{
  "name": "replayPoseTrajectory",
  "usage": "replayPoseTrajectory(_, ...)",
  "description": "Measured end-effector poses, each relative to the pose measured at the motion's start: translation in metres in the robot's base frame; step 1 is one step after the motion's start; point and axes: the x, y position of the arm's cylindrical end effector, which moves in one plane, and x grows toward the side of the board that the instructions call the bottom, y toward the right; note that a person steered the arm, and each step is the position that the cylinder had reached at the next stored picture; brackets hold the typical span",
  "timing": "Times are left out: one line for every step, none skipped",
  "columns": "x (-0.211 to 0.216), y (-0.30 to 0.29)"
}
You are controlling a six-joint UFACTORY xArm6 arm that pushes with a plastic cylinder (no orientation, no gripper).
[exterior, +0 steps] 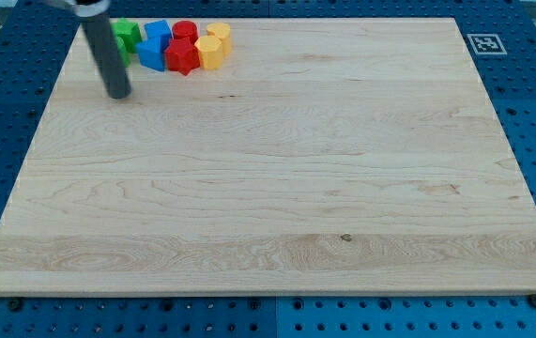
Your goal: Adjust the green circle into the blue triangle
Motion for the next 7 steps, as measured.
replayPoseTrajectory(-0.023,-0.025)
replayPoseTrajectory(-0.040,-0.032)
replayPoseTrajectory(-0.059,-0.048)
replayPoseTrajectory(-0.068,-0.034)
replayPoseTrajectory(-0.068,-0.024)
replayPoseTrajectory(-0.068,-0.025)
replayPoseTrajectory(-0.079,-0.072)
